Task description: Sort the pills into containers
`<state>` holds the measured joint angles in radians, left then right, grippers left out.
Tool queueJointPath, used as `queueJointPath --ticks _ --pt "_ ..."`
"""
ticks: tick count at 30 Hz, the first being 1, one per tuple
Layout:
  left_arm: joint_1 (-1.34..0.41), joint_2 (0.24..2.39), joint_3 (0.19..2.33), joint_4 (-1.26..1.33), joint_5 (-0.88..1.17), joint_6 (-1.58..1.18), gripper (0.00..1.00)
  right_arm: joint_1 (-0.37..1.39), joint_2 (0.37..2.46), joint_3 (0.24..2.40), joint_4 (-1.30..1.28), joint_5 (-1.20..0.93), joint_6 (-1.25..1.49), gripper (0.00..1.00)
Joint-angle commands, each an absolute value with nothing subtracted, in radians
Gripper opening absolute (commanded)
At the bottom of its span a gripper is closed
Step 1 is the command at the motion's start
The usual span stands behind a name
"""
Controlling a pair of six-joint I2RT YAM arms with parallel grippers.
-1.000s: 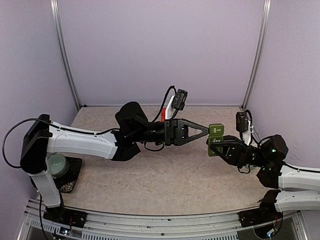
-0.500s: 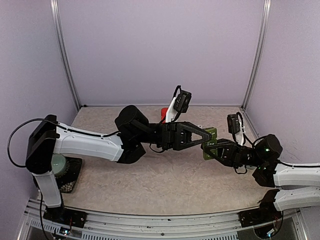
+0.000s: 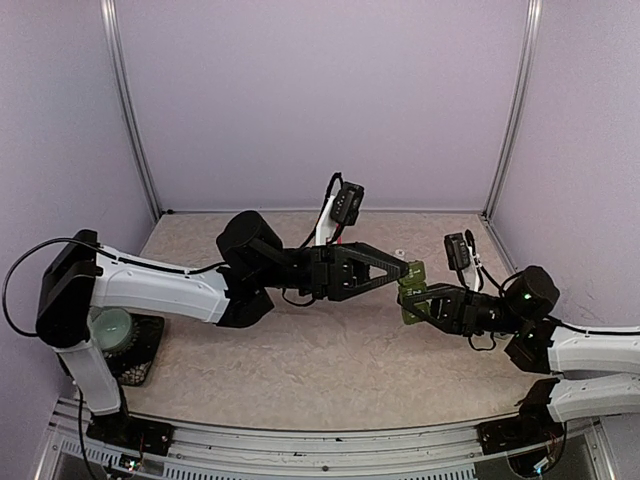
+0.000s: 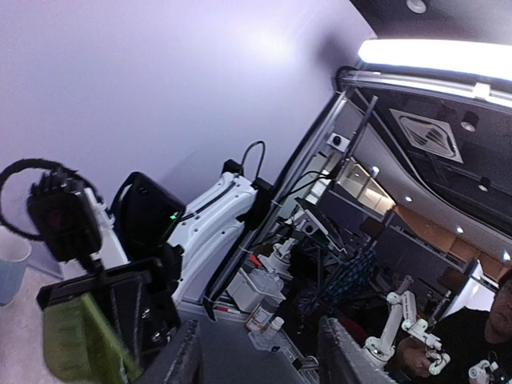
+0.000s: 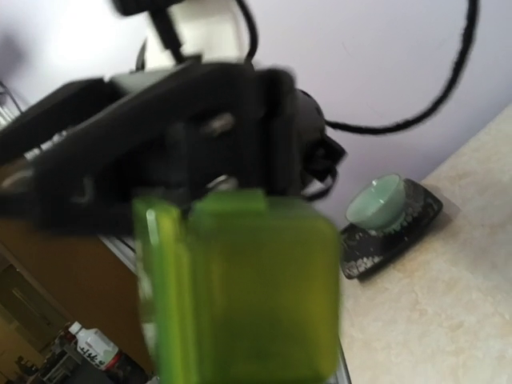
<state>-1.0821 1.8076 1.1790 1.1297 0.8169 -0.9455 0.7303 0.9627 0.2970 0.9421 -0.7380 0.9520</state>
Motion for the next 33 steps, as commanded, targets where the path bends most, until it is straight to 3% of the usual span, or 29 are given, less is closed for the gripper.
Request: queueJointPath --ticks 1,5,13,33 --pt "-1.043 1.670 1.084 0.963 0.692 -0.787 0.55 0.720 0.936 0.354 0.782 -0.756 0.907 0.00" --pt "-1.021 1.605 1.007 0.916 0.665 -0.752 0.63 0.716 0.932 0.369 0.741 -0.798 0.908 0.00" --pt "-1.015 1.603 1.031 0.602 0.503 -0.613 0.66 0.717 0.947 0.405 0.721 -0.846 0.924 0.00" --pt "-1.025 1.676 1.112 0.576 0.570 -0.590 0.66 0.719 0.997 0.425 0.694 -0.882 0.904 0.00"
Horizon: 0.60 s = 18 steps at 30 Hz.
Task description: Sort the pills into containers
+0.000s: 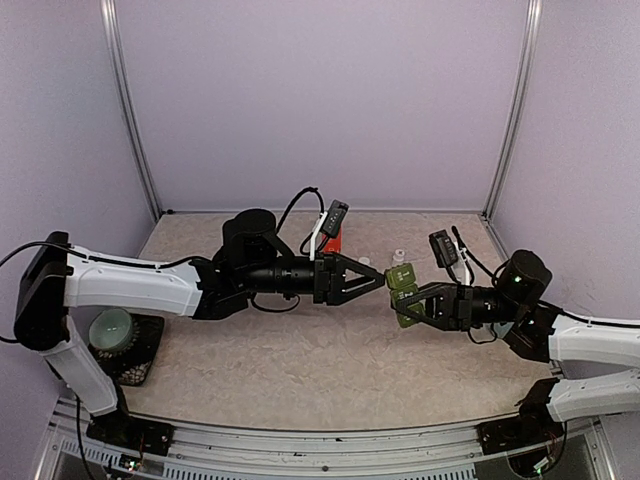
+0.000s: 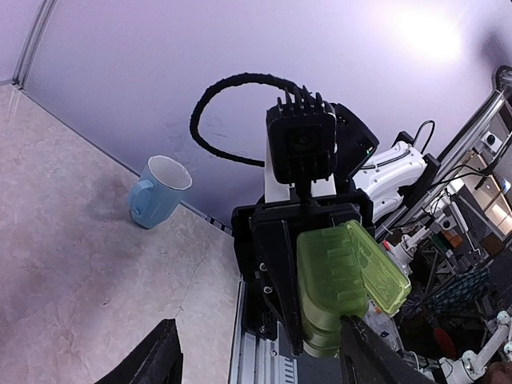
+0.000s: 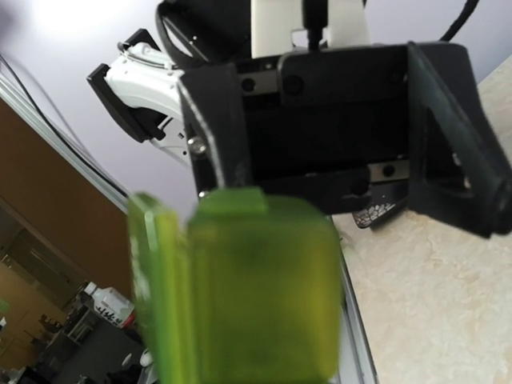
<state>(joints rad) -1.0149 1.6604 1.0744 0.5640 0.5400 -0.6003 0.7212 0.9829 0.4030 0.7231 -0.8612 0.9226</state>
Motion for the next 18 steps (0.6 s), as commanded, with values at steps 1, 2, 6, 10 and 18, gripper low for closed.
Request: queueJointPath --ticks 1,2,6,10,18 --pt "-1.025 1.675 1.108 0.576 0.574 -0.590 0.66 0.719 0.996 0.425 0.693 -0.876 0.901 0.00" --pt "-1.026 1.672 1.103 0.579 0.575 -0.590 0.66 0.719 0.994 0.425 0.689 -0.870 0.899 0.00" --pt "-1.025 1.653 1.084 0.588 0.578 -0.589 0.66 0.719 0.990 0.428 0.669 -0.857 0.884 0.00" --pt "-1.026 1.651 1.084 0.590 0.593 -0.591 0.66 0.719 1.003 0.430 0.659 -0.857 0.872 0.00" --pt "-1.030 1.637 1.071 0.609 0.616 -0.600 0.66 0.717 0.994 0.427 0.661 -0.852 0.871 0.00"
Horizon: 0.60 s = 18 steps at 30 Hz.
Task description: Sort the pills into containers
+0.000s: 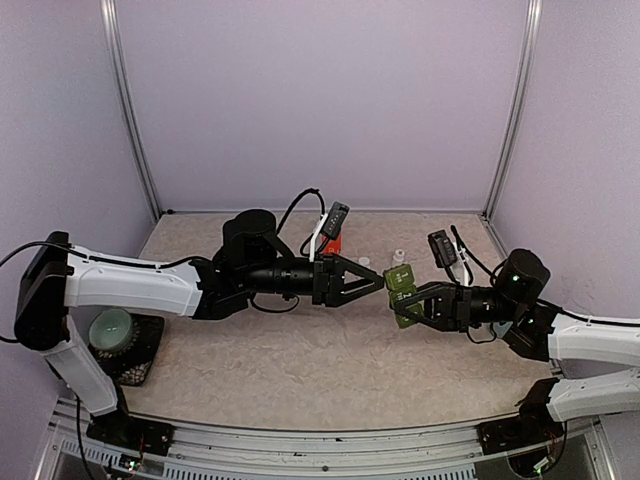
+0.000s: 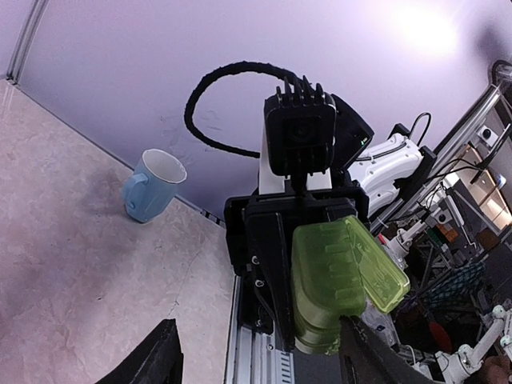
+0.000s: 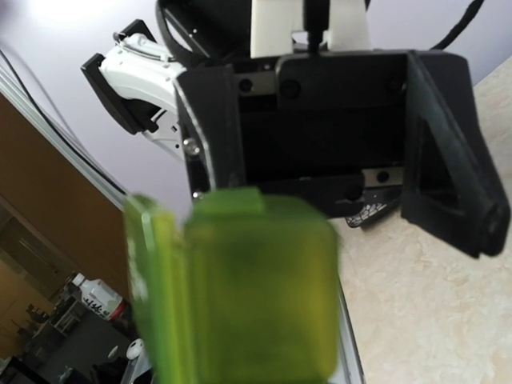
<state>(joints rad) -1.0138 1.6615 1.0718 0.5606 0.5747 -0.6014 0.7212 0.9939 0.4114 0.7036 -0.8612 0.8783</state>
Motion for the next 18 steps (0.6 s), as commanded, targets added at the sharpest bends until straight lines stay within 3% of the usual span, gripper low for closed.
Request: queueJointPath --ticks 1,18 --pt "-1.031 1.635 1.069 0.609 0.617 -0.600 0.66 0.716 0.988 0.429 0.660 -0.850 0.870 0.00" --pt "-1.035 1.630 1.092 0.565 0.611 -0.575 0.65 0.706 1.012 0.445 0.664 -0.883 0.883 0.00"
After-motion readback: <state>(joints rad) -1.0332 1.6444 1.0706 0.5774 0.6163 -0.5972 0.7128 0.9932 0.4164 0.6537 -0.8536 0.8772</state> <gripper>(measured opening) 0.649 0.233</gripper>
